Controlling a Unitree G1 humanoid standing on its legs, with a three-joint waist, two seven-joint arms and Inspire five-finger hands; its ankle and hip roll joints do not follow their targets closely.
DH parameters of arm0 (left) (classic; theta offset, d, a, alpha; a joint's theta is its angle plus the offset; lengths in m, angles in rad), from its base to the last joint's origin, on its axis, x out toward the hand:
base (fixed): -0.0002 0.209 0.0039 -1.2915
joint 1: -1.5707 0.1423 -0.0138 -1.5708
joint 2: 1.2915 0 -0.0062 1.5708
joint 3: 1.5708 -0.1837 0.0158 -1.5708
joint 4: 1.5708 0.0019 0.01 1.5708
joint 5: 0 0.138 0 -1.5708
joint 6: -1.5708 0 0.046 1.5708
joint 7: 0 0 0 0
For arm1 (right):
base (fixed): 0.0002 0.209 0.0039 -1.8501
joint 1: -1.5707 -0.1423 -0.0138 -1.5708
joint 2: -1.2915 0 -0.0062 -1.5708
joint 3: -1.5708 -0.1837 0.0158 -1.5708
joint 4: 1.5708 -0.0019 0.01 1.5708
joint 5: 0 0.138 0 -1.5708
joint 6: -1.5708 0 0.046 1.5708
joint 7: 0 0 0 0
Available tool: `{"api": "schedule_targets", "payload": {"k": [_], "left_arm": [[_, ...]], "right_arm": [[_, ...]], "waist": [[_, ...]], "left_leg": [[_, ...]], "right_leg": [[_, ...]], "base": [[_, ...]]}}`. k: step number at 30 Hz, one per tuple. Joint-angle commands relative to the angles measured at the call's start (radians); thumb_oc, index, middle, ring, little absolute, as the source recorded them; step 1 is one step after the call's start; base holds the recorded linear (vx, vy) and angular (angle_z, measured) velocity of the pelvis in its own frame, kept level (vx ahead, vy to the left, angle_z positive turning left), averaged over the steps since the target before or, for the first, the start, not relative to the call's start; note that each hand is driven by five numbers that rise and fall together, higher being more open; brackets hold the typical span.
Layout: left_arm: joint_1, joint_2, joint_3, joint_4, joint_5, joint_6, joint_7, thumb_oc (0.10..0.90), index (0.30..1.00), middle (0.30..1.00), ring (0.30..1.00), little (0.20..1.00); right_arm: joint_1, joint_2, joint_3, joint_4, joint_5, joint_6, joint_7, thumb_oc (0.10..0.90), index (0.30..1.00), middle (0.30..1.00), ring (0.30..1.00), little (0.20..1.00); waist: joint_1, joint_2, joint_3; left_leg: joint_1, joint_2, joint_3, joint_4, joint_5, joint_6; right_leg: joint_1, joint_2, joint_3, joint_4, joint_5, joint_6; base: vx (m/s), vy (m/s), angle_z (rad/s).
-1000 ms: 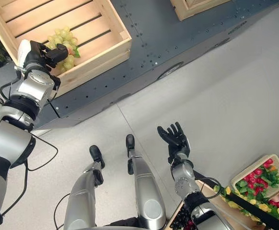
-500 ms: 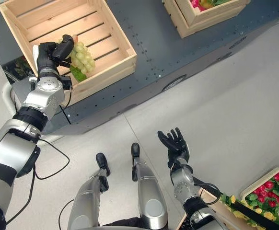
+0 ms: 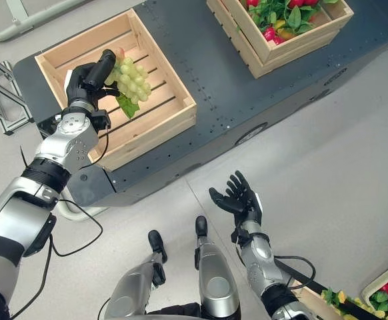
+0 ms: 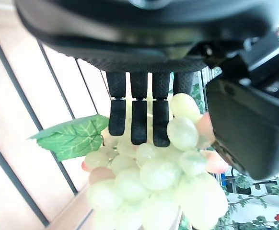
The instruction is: Pick up the fruits from the basket on one side to the basket on the other side
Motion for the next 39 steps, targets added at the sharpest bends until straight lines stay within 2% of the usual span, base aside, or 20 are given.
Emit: {"api": "schedule_targets", "payload": {"k": [1, 4, 7, 11, 15, 19, 24, 30, 39], "left_arm": [[-0.005, 0.078, 0.100, -0.069, 0.001, -0.149, -0.028, 0.400, 0.300, 0.300, 0.300, 0.300], [0.024, 0.085, 0.105, -0.090, -0.019, -0.146, -0.090, 0.400, 0.300, 0.300, 0.300, 0.300], [0.057, 0.080, 0.109, -0.108, -0.024, -0.139, -0.154, 0.400, 0.300, 0.300, 0.300, 0.300], [0.106, 0.065, 0.113, -0.143, -0.035, -0.112, -0.236, 0.400, 0.300, 0.300, 0.300, 0.300], [0.186, 0.031, 0.126, -0.205, -0.041, -0.076, -0.311, 0.400, 0.300, 0.300, 0.300, 0.300], [0.210, 0.012, 0.121, -0.221, -0.056, -0.048, -0.344, 0.400, 0.300, 0.300, 0.300, 0.300], [0.262, -0.007, 0.125, -0.244, -0.062, 0.004, -0.423, 0.400, 0.300, 0.300, 0.300, 0.300], [0.285, -0.024, 0.118, -0.273, -0.089, 0.036, -0.471, 0.400, 0.300, 0.300, 0.300, 0.300], [0.338, -0.053, 0.095, -0.373, -0.086, 0.066, -0.516, 0.400, 0.300, 0.300, 0.300, 0.300]], "right_arm": [[0.023, -0.057, -0.001, -0.093, -0.139, -0.141, -0.020, 0.800, 0.900, 0.900, 0.900, 0.900], [0.001, -0.101, 0.021, -0.184, -0.292, -0.180, -0.058, 0.800, 0.900, 0.900, 0.900, 0.900], [-0.017, -0.126, 0.024, -0.234, -0.358, -0.207, -0.075, 0.800, 0.900, 0.900, 0.900, 0.900], [-0.069, -0.157, 0.025, -0.286, -0.419, -0.200, -0.108, 0.800, 0.900, 0.900, 0.900, 0.900], [-0.126, -0.164, 0.038, -0.318, -0.487, -0.170, -0.185, 0.800, 0.900, 0.900, 0.900, 0.900], [-0.172, -0.167, 0.066, -0.317, -0.536, -0.141, -0.245, 0.800, 0.900, 0.900, 0.900, 0.900], [-0.245, -0.187, 0.109, -0.348, -0.637, -0.051, -0.337, 0.800, 0.900, 0.900, 0.900, 0.900], [-0.286, -0.188, 0.145, -0.333, -0.637, 0.007, -0.358, 0.800, 0.900, 0.900, 0.900, 0.900], [-0.321, -0.180, 0.189, -0.259, -0.595, 0.033, -0.307, 0.800, 0.900, 0.900, 0.900, 0.900]], "waist": [[0.004, 0.021, -0.127], [0.007, 0.035, -0.153], [0.012, 0.043, -0.174], [0.027, 0.057, -0.213], [0.060, 0.071, -0.277], [0.080, 0.076, -0.311], [0.115, 0.082, -0.363], [0.141, 0.081, -0.385], [0.169, 0.064, -0.403]], "left_leg": [[-0.025, -0.008, -0.012, 0.137, -0.155, -0.029], [0.016, -0.013, -0.019, 0.098, -0.151, -0.032], [0.043, -0.014, -0.027, 0.076, -0.147, -0.033], [0.087, -0.014, -0.036, 0.039, -0.136, -0.040], [0.142, -0.018, -0.061, -0.020, -0.121, -0.046], [0.165, -0.020, -0.076, -0.049, -0.112, -0.051], [0.201, -0.023, -0.095, -0.089, -0.106, -0.054], [0.208, -0.026, -0.122, -0.115, -0.095, -0.056], [0.218, -0.020, -0.135, -0.115, -0.098, -0.052]], "right_leg": [[0.033, -0.075, 0.000, 0.056, -0.131, 0.031], [0.072, -0.075, -0.003, 0.025, -0.125, 0.038], [0.100, -0.076, -0.005, 0.005, -0.119, 0.044], [0.145, -0.079, -0.015, -0.029, -0.105, 0.050], [0.209, -0.080, -0.034, -0.090, -0.083, 0.060], [0.240, -0.076, -0.046, -0.124, -0.071, 0.063], [0.287, -0.073, -0.067, -0.176, -0.054, 0.070], [0.305, -0.071, -0.089, -0.184, -0.055, 0.073], [0.322, -0.072, -0.104, -0.184, -0.063, 0.070]], "base": [[0.00, 0.000, 0.00], [0.04, -0.015, -0.01], [0.01, -0.011, 0.01], [0.05, -0.034, 0.09], [0.09, -0.050, 0.06], [0.06, -0.050, 0.12], [0.06, -0.052, 0.07], [0.00, -0.024, 0.08], [0.00, -0.010, 0.04]]}}
